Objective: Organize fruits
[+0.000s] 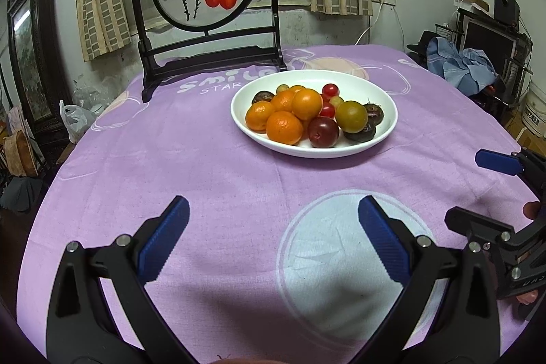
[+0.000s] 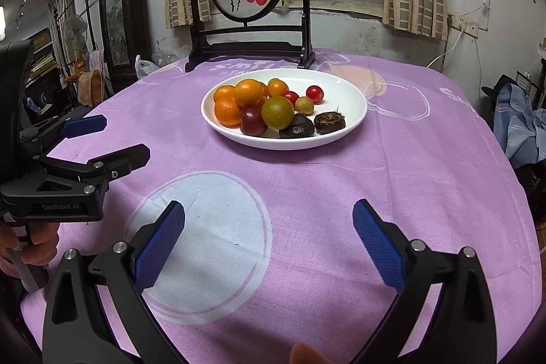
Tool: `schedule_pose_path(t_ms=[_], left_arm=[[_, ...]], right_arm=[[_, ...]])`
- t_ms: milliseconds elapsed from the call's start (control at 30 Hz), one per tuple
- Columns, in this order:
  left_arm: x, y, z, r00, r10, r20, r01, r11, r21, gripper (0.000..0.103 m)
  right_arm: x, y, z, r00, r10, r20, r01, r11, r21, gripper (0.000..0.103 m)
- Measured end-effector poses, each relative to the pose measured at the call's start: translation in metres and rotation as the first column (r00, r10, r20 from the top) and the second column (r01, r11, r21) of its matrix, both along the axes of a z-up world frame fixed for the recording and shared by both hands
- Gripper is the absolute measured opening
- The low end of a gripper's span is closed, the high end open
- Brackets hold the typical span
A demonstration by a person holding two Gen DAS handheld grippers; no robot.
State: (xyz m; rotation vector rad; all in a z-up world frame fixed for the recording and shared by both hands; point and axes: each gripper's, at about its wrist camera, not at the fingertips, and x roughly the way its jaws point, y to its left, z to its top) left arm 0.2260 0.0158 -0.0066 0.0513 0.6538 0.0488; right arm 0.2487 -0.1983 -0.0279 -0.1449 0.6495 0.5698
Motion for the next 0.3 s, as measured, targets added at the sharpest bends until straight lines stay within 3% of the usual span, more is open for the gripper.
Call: schedule_pose_path(t_ms=[300], left_arm=[[0.0002, 0.0022, -0.0007, 1.0, 0.013, -0.005, -0.013, 1.0, -0.002, 0.101]], right_arm=[[0.0005, 0.0016, -0.0019, 1.0, -0.002, -0.005, 0.002, 1.0, -0.018, 0.099]])
